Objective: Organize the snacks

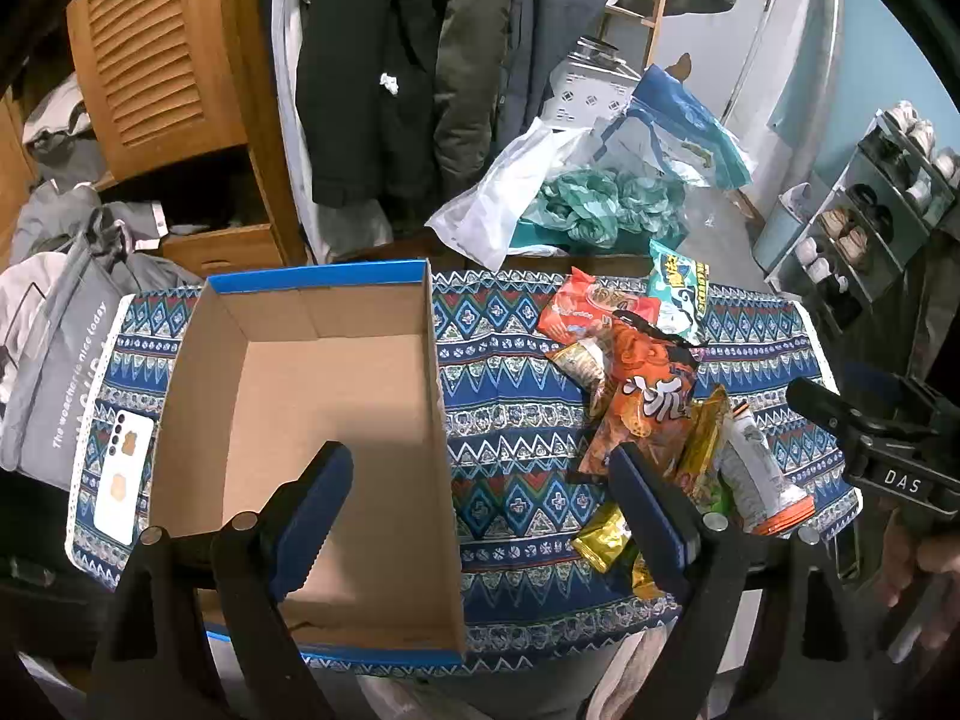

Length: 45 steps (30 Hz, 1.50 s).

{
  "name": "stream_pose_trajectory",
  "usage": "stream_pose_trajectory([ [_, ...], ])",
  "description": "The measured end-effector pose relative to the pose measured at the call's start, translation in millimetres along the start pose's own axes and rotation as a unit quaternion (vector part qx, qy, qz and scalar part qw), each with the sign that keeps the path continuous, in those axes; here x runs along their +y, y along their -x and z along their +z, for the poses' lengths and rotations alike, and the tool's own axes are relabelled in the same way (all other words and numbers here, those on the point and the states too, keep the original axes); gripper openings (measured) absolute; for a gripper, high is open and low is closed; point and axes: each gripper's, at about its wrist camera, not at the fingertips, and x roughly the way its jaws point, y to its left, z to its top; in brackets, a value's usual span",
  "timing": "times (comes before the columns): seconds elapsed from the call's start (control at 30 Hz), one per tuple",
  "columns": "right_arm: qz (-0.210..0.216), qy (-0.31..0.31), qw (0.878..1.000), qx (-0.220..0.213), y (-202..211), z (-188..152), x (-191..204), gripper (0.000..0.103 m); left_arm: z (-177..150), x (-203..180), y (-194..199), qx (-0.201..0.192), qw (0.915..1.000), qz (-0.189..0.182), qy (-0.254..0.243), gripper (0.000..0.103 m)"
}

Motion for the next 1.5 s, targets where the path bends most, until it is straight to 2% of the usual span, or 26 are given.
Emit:
stream_pose_trajectory([
  [0.43,-0.004,0.001,1.0,0.002,-1.2,-2.4,-4.0,0.092,3.8,-4.8,-6.2,0.007,0.9999,0.008,-0.009,0.089],
  [0.8,-0.014,-0.009,1.0,0.021,-11.3,-6.1,-29.9,0.092,3.1,-20.9,-23.4,0.029,0.9993,0.009,-0.022,0.089],
  [1.07,-0.004,-0.036,0.998,0.051,-26.4,-16.7,-55.0,0.092,3.9,-44.2,-41.3,0.051,0.9981,-0.001,-0.033,0.089],
  [1.3,-0.009,-0.063,0.994,0.086,-49.2,-25.6,-74.0,0.092,6.2,-76.3,-64.0,0.083,0.994,-0.01,-0.07,0.089],
  [1.5,-0.028,-0.073,0.989,0.122,-73.2,-37.3,-86.2,0.092,4.4,-92.6,-88.6,0.11,0.991,-0.013,-0.074,0.089],
])
